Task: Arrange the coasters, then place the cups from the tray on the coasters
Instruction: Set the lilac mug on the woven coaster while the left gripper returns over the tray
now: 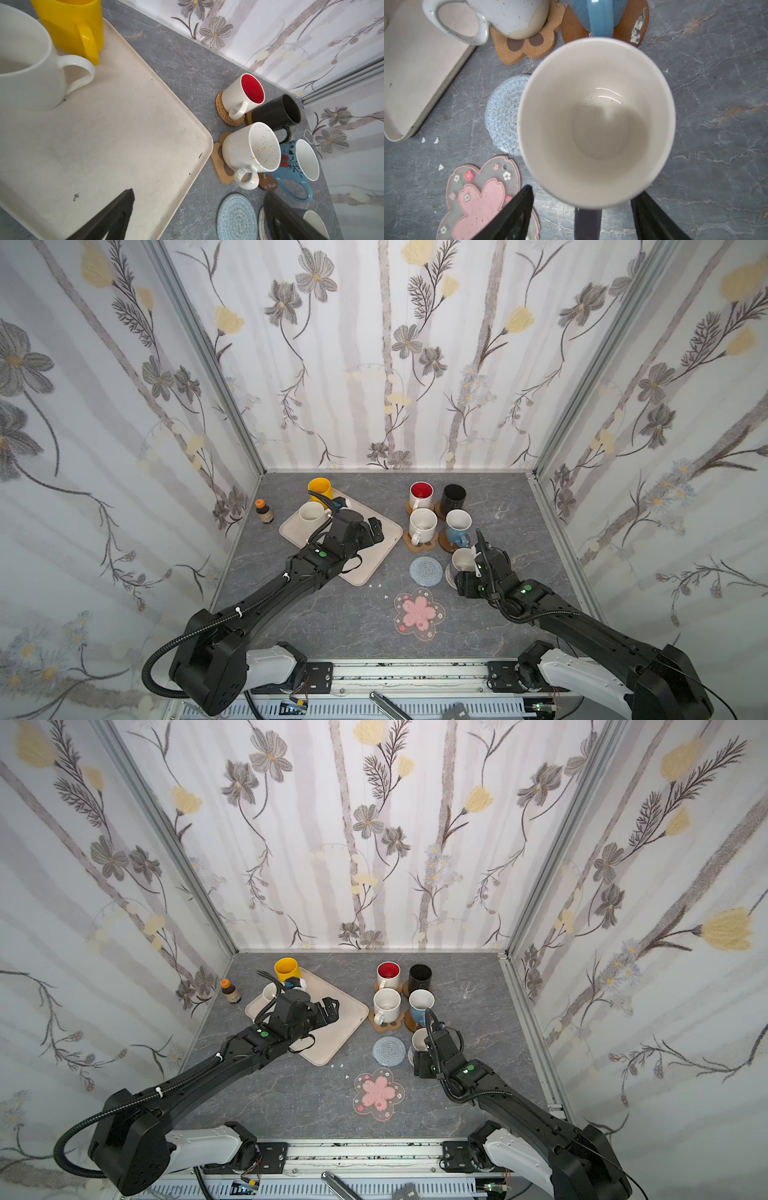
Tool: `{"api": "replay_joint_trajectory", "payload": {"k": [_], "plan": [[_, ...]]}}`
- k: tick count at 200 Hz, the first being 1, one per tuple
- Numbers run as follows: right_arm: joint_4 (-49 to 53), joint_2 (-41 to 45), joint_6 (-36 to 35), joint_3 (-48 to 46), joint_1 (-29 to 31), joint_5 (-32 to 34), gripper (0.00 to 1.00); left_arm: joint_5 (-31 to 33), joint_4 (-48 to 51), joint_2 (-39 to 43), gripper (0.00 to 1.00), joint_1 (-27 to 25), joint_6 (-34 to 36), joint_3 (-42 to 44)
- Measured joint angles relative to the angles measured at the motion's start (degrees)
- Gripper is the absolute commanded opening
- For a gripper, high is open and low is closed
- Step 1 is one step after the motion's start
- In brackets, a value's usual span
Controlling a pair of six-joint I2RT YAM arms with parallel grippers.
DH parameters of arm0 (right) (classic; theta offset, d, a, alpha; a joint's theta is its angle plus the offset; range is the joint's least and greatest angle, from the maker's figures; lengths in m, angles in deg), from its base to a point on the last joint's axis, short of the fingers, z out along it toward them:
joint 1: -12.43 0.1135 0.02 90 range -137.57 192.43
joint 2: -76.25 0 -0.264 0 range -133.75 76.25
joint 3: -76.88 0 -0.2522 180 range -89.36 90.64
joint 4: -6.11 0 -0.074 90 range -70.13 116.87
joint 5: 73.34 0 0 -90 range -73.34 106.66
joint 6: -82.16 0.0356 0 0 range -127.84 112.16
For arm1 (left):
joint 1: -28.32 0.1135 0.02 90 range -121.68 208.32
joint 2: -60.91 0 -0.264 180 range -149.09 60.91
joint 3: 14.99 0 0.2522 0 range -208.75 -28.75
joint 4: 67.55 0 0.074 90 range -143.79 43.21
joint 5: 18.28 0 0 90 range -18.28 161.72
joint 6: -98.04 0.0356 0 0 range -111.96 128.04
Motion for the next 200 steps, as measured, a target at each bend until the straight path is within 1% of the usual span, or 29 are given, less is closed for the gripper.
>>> {"api": "replay_joint_trajectory", "payload": {"k": [27, 55, 74, 105, 137, 168, 200], "plan": [[0.4, 4.5, -0.2, 0.3, 0.0, -0.8, 0.89, -0.9, 2.1, -2.9, 0.96, 2.1, 1.3, -3.1], [1.7, 9.1, -0.7, 2.4, 0.1, -1.4, 0.96, -2.2, 5.3, -7.1, 0.91, 3.7, 4.4, -9.0], [1.9, 10.7, -1.5, 4.2, 0.1, -2.9, 0.98, -3.0, 7.8, -10.0, 0.88, 5.1, 6.4, -13.5], [1.8, 10.3, -3.8, 7.9, 0.1, -4.6, 1.0, -5.4, 12.9, -16.5, 0.82, 7.6, 11.0, -21.3], [-1.0, 8.5, -6.4, 11.1, 0.0, -8.0, 1.0, -6.5, 18.9, -23.1, 0.82, 9.6, 16.1, -30.2], [-4.7, 6.5, -8.1, 12.3, 0.0, -10.3, 1.0, -6.6, 23.4, -27.0, 0.83, 12.2, 19.1, -34.2], [-7.2, 4.0, -9.4, 13.0, 0.0, -11.3, 1.0, -6.7, 25.2, -30.8, 0.83, 15.9, 20.2, -37.9]]}}
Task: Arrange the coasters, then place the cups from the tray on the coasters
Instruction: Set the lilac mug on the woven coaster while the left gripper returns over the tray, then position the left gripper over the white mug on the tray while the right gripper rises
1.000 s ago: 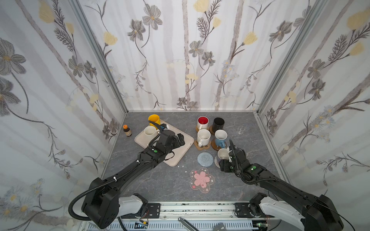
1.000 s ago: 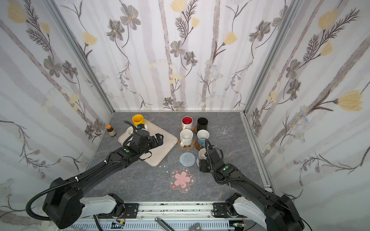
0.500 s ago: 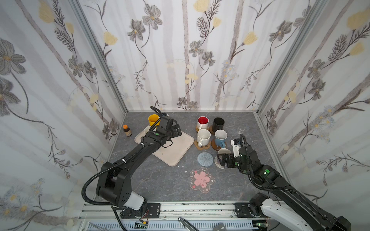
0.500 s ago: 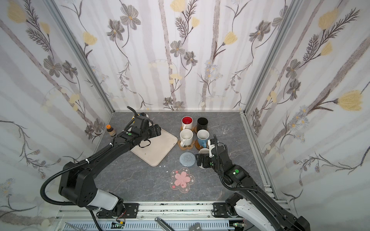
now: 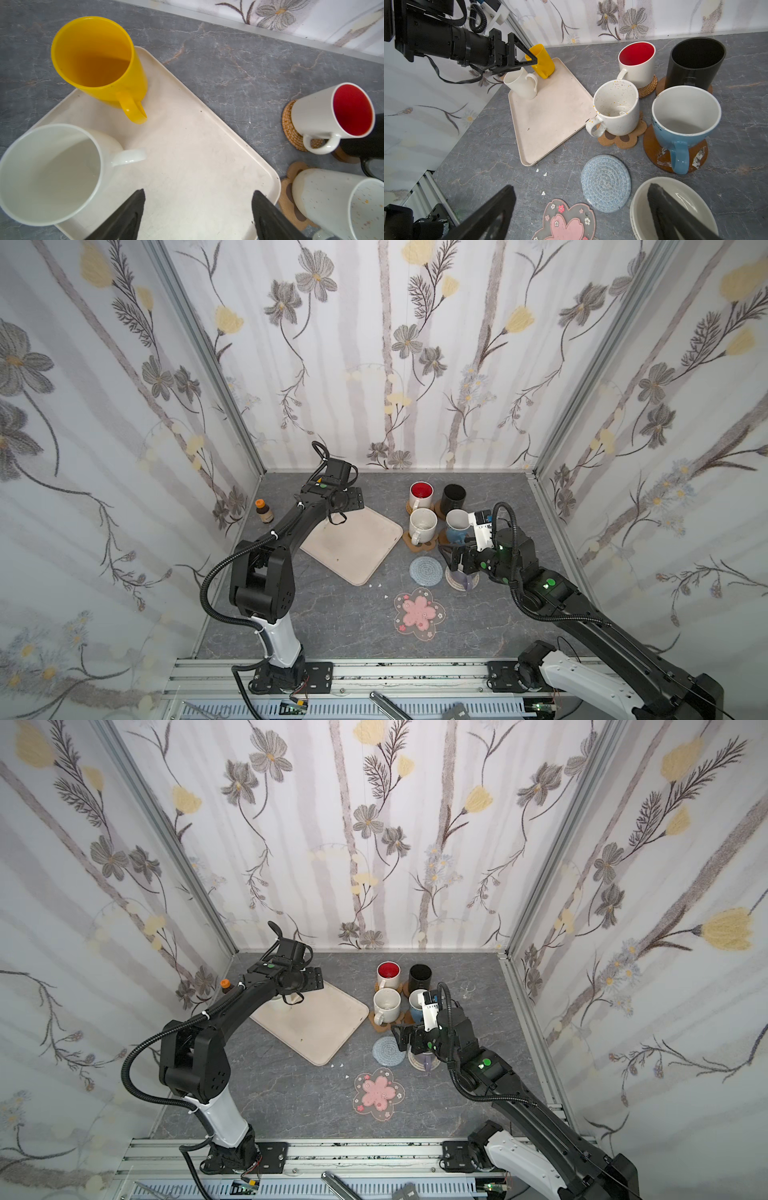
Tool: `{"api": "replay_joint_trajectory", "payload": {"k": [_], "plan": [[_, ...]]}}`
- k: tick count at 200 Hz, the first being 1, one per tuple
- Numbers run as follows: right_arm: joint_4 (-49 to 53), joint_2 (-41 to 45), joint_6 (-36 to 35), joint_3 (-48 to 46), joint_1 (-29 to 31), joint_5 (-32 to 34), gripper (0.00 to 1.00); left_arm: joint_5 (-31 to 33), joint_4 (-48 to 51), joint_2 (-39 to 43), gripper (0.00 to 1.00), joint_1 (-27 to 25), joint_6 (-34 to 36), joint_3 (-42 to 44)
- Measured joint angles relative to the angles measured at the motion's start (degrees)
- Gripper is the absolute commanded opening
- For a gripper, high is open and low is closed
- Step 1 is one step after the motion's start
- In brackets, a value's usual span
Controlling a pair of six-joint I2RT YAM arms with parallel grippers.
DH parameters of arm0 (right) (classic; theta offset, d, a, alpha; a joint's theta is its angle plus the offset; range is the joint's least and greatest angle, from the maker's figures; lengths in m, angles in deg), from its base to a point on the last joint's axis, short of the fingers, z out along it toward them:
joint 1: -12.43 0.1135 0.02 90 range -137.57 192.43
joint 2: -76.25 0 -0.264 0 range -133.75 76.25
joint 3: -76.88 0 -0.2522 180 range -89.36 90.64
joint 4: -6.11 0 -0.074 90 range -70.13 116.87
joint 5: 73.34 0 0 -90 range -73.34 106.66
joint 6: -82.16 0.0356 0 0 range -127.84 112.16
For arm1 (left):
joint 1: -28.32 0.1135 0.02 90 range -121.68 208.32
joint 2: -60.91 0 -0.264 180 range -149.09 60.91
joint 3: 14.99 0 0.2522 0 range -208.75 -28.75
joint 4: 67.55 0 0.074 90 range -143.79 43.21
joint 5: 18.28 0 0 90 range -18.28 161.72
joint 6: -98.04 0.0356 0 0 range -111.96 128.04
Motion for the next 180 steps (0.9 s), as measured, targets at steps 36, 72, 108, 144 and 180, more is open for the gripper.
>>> {"api": "replay_joint_trajectory", "payload": {"k": [36, 72, 108, 144, 180], "plan": [[-1.3, -2.0, -1.3, 0.0, -0.1, -0.3, 1.0, -0.6, 1.0, -4.8, 0.82, 2.2, 0.3, -5.1], [-2.6, -3.4, -1.7, 0.0, -0.4, -0.7, 1.0, -2.1, 1.9, -10.6, 0.78, 3.2, 0.5, -10.0], [-3.4, -4.6, -1.8, 0.0, -0.9, -0.7, 1.0, -2.1, 2.6, -13.2, 0.78, 4.4, 0.6, -12.1], [-3.8, -6.3, -2.0, 0.0, -1.9, -1.6, 1.0, -2.1, 2.8, -15.2, 0.76, 5.0, 1.0, -13.5], [-4.6, -7.3, -2.1, 1.9, -3.1, -2.1, 1.0, -2.1, 3.3, -16.2, 0.73, 5.1, 1.5, -13.6]]}}
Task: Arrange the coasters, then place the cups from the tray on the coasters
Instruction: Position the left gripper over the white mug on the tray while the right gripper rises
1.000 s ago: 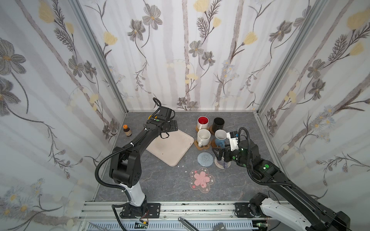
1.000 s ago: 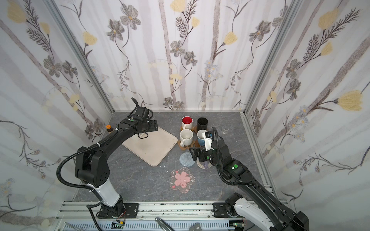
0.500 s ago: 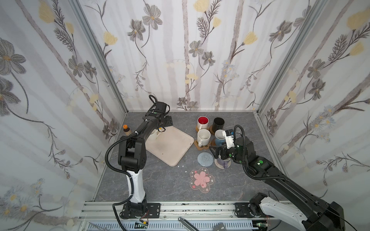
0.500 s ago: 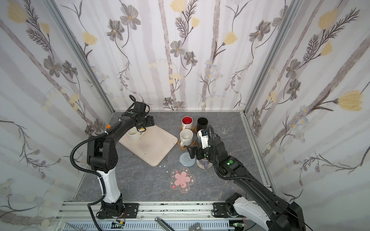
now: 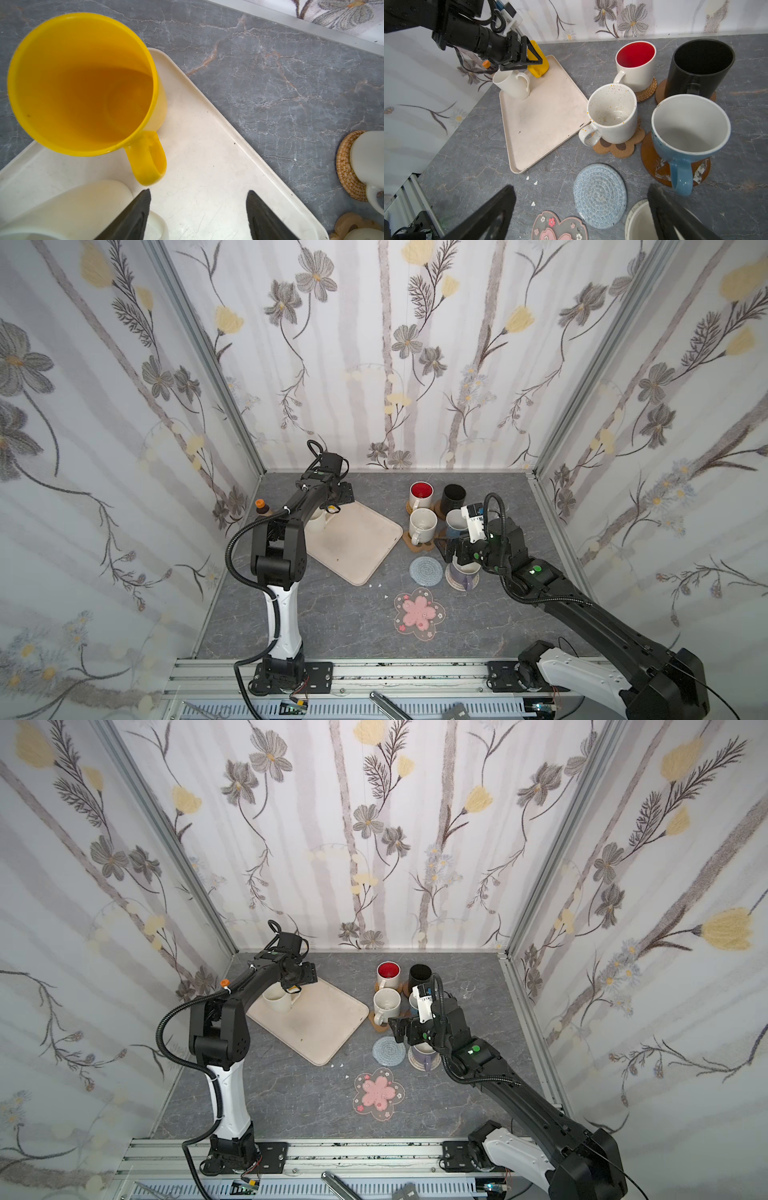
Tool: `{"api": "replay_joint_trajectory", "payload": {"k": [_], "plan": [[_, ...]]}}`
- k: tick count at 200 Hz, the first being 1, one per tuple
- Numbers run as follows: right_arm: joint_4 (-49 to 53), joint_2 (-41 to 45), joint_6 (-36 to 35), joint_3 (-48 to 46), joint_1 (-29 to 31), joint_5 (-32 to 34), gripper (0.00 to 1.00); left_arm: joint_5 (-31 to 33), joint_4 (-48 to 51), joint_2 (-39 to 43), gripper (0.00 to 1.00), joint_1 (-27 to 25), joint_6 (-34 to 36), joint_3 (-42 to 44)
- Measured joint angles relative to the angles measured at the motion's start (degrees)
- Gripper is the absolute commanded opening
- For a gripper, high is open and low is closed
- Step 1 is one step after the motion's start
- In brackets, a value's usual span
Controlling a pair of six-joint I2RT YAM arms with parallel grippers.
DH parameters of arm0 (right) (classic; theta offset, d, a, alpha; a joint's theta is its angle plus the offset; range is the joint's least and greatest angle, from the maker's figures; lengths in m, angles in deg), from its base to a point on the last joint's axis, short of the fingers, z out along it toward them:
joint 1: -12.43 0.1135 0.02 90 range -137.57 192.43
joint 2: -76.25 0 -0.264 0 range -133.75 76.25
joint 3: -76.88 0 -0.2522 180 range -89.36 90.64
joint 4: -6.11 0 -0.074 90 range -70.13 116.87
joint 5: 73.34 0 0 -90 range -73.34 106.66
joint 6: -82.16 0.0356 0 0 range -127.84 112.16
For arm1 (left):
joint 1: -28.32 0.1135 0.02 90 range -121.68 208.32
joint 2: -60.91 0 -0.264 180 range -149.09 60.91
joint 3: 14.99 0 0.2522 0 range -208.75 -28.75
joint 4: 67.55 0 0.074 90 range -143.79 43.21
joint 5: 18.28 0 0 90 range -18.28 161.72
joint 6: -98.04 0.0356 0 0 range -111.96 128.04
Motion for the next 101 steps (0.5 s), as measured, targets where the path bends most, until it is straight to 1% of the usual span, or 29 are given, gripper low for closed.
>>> {"api": "replay_joint_trajectory", "payload": {"k": [28, 63, 101], "plan": [[-0.2, -0.4, 0.0, 0.0, -0.9, -1.2, 1.0, -0.1, 0.0, 0.0, 0.67, 0.0, -0.1, 1.0], [-1.1, -0.8, 0.0, 0.0, -1.8, -3.0, 1.0, -0.5, 0.0, 0.6, 0.64, -0.2, -1.1, 3.6], [-1.3, -0.7, 0.1, -0.3, -2.0, -4.3, 1.0, -0.3, 0.0, 3.3, 0.61, -0.7, -1.5, 7.6]]}}
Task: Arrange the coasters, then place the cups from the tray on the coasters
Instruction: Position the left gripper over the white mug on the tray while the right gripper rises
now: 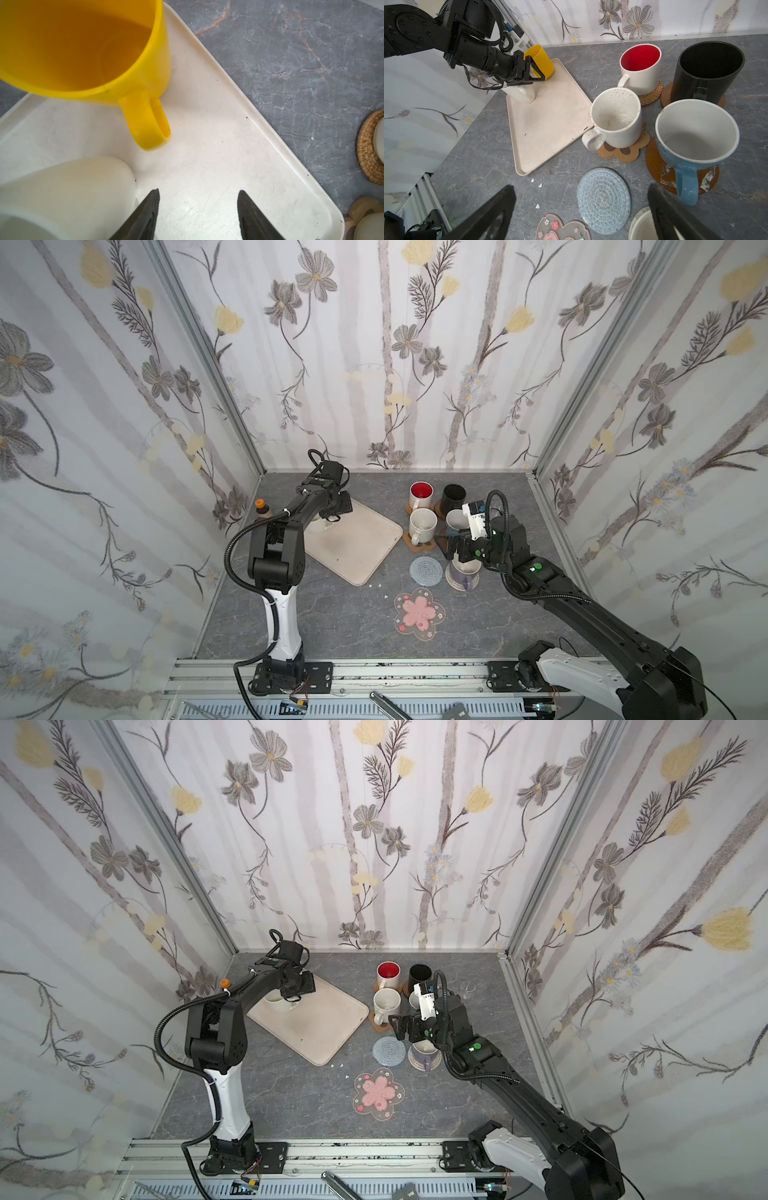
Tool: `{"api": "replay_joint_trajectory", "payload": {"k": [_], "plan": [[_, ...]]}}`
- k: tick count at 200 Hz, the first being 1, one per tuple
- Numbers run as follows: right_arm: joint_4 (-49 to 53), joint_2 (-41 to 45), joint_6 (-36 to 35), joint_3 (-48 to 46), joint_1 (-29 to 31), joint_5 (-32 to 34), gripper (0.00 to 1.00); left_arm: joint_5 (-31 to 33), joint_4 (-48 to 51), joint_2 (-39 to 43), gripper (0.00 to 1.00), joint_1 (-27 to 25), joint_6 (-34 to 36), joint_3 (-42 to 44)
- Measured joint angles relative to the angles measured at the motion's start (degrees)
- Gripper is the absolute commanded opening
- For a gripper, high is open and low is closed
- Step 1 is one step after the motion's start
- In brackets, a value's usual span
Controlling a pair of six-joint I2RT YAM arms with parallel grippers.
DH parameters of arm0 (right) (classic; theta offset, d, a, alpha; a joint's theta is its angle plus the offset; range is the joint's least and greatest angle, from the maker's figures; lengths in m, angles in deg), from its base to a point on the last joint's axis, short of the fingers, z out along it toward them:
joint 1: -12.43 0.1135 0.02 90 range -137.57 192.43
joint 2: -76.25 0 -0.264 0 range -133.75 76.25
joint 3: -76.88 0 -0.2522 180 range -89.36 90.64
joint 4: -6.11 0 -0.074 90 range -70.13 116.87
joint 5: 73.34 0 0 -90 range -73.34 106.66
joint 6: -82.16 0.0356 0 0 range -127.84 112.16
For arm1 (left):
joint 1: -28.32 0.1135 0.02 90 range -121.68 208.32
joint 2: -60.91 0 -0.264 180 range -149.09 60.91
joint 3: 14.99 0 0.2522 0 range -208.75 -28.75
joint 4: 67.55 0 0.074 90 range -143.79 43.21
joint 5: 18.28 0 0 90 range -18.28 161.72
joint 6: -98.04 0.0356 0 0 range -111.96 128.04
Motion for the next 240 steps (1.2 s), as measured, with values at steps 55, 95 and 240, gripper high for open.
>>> {"api": "replay_joint_trajectory", "payload": {"k": [55, 95, 240], "plan": [[-0.2, 1.0, 0.4, -2.4, 0.0, -0.3, 1.0, 0.9, -0.1, 4.2, 0.59, -1.7, -1.0, 6.6], [-0.5, 1.8, 0.6, -2.7, 0.0, -1.2, 1.0, 1.0, -0.5, 7.5, 0.58, -2.2, -1.6, 12.7], [-0.7, 3.1, 1.3, -3.9, 0.0, -3.3, 1.0, 8.4, -3.4, 22.8, 0.57, -1.0, -12.5, 26.8]]}}
